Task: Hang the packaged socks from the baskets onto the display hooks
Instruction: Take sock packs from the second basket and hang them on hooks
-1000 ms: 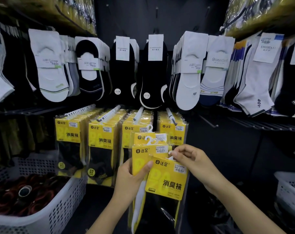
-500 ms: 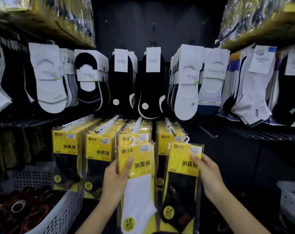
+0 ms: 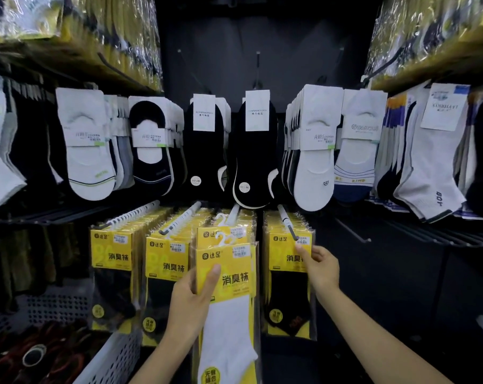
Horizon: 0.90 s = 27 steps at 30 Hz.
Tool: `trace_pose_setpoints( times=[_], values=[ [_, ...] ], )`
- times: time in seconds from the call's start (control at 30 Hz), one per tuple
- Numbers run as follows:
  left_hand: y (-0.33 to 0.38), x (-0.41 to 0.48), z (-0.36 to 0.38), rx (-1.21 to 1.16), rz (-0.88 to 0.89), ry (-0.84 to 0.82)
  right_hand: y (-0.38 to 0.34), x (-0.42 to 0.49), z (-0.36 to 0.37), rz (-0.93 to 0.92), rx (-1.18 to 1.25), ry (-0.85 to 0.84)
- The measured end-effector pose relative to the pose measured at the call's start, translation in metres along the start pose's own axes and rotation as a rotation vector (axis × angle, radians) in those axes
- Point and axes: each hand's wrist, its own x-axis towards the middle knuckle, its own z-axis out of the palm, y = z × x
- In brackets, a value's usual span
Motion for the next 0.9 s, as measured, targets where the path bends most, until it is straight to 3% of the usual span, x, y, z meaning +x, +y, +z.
trace_pose_setpoints(
  times=[0.17, 0.27, 0.33, 0.5, 0.67, 0.9],
  values=[
    [0.005, -0.001, 0.001, -0.066, -0.049, -0.047, 0.010, 0.001, 0.004, -0.002, -0.168, 0.146],
    [0.008, -0.003, 0.004, -0.110, -0.072, -0.070, 0.009, -0.016, -0.002, 0.001, -0.142, 0.195],
    [0.007, -0.006, 0.007, -0.138, -0.102, -0.089, 0.003, -0.036, -0.005, 0.002, -0.037, 0.119],
    [0.006, -0.017, 0.027, -0.191, -0.158, -0.103, -0.024, -0.095, -0.004, -0.011, 0.134, -0.312],
    [0.006, -0.024, 0.043, -0.229, -0.193, -0.043, -0.034, -0.114, -0.008, -0.042, 0.194, -0.285],
    [0.012, -0.023, 0.041, -0.290, -0.201, -0.090, -0.034, -0.111, -0.018, 0.119, 0.249, -0.390]
  ],
)
